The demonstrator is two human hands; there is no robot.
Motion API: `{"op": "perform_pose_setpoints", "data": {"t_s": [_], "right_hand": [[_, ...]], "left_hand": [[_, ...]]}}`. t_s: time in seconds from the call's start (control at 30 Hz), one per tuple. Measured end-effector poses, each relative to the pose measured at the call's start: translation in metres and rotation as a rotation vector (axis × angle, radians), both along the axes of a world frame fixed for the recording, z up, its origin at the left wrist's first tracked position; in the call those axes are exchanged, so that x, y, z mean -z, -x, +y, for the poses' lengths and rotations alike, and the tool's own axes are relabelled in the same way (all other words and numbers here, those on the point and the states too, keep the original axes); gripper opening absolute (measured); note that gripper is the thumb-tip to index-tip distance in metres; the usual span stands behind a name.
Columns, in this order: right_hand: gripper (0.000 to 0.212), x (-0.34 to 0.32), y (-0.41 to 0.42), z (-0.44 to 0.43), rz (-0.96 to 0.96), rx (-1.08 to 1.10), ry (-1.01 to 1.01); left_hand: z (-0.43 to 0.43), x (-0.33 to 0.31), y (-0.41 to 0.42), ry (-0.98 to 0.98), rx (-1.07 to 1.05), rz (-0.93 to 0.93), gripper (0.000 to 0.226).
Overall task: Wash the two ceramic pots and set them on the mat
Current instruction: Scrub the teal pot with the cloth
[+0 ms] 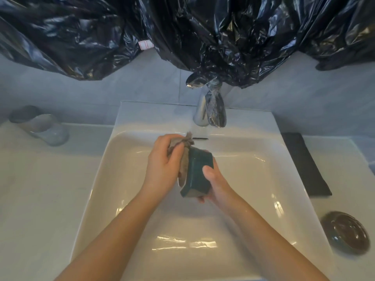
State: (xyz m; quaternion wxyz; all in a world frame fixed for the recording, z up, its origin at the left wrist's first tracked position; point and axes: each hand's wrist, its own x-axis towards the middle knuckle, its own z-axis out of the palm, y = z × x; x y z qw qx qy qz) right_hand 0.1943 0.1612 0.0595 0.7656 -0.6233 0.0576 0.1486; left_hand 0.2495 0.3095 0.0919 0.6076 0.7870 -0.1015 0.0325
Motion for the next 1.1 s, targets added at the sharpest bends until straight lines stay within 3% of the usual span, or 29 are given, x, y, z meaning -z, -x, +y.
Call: {"op": "perform_pose_setpoints", "data": {"t_s": [0.1, 0.17, 0.23, 0.37, 0.47, 0.7, 0.8, 0.97, 1.1], "right_hand": [[0.067, -0.014, 0.004, 0.006, -0.051, -0.040, 0.081], [0.062, -0.026, 0.008, 0.009, -0.061, -0.064, 0.113], [0.062, -0.035, 0.012, 0.013, -0.072, -0.078, 0.145], [0.094, -0.043, 0.024, 0.023, -0.094, -0.058, 0.058], [0.117, -0.047, 0.032, 0.030, -0.061, 0.022, -0.073], [0.108, -0.056, 0.032, 0.042, -0.094, 0.320, -0.160], [0.082, -0.056, 0.028, 0.044, -0.080, 0.408, -0.054], [0.078, -0.060, 0.031, 0.053, -0.043, 0.359, 0.149], [0.077, -0.061, 0.033, 0.060, -0.011, 0.268, 0.165]], "left_hand": [[0.014, -0.023, 0.002, -0.061, 0.086, -0.178, 0.021], [0.026, -0.034, 0.006, -0.139, 0.211, -0.351, 0.023], [0.034, -0.040, 0.006, -0.155, 0.257, -0.404, 0.025], [0.036, -0.045, 0.006, 0.100, 0.209, -0.033, 0.021], [0.032, -0.042, 0.017, 0.185, 0.136, 0.080, 0.023], [0.031, -0.042, 0.042, 0.202, 0.064, 0.217, 0.019], [0.038, -0.043, 0.051, 0.221, 0.056, 0.292, 0.018], [0.073, -0.055, 0.051, 0.236, -0.005, 0.286, 0.012], [0.138, -0.046, 0.024, 0.127, -0.264, 0.159, 0.010]]}}
